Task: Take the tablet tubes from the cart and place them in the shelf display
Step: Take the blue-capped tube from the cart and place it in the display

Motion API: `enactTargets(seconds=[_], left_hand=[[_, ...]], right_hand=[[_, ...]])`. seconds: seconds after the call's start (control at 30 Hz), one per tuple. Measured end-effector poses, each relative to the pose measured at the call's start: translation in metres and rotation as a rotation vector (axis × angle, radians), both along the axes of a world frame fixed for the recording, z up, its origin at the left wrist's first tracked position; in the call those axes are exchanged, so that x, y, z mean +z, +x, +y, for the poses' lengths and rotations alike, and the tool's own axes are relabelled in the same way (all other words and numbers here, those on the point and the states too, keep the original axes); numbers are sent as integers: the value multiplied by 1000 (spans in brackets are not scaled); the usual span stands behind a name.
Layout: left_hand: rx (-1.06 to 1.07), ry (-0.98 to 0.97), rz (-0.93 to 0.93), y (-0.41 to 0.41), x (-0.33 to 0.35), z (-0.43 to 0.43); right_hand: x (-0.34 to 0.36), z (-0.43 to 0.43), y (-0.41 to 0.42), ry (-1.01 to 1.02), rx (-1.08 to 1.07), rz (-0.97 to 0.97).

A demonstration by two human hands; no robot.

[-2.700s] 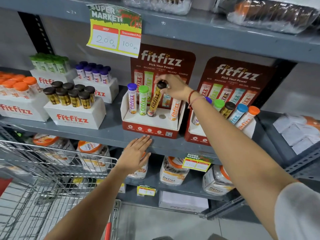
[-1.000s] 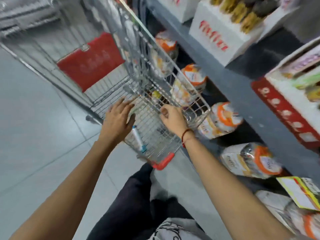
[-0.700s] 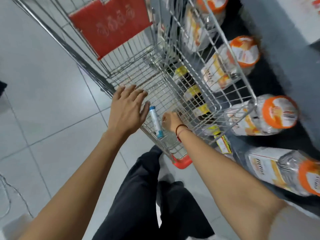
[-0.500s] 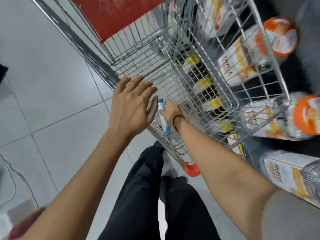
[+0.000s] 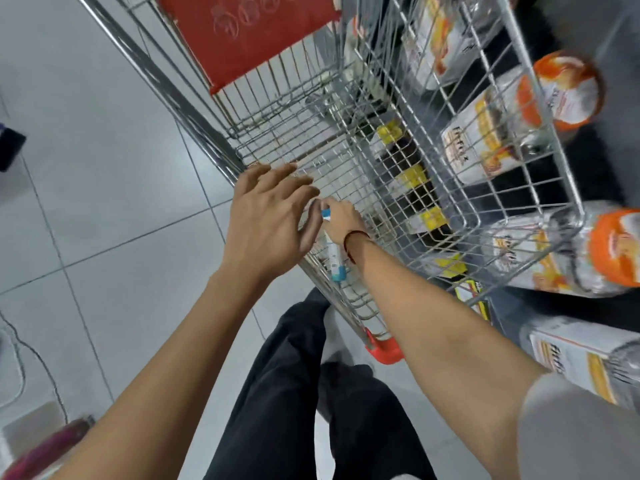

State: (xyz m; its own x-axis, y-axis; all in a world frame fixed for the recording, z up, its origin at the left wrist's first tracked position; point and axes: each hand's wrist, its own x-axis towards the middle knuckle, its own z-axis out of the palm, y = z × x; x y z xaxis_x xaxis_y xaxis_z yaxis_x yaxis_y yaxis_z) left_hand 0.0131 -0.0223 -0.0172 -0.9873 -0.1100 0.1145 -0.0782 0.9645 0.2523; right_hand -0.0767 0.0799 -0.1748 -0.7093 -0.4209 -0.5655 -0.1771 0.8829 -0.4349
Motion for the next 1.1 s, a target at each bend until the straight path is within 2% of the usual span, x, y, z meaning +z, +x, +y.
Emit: enactTargets(seconds=[0.23, 0.37, 0.47, 0.67, 0.87, 1.1], left_hand=[[32, -3, -64, -1, 5, 2], [45, 84, -113, -12, 17, 14], [-81, 150, -127, -29, 33, 40], [-375, 231, 30, -74, 88, 124], [-722, 295, 166, -102, 135, 212], [-937, 242, 91, -106, 132, 287]], right_hand=[[66, 50, -20, -182, -252, 28], [124, 89, -30, -258, -344, 125], [177, 123, -34, -298, -395, 225], [290, 198, -20, -349, -510, 580], [372, 266, 21, -360, -667, 872], [417, 332, 54, -309, -800, 949]])
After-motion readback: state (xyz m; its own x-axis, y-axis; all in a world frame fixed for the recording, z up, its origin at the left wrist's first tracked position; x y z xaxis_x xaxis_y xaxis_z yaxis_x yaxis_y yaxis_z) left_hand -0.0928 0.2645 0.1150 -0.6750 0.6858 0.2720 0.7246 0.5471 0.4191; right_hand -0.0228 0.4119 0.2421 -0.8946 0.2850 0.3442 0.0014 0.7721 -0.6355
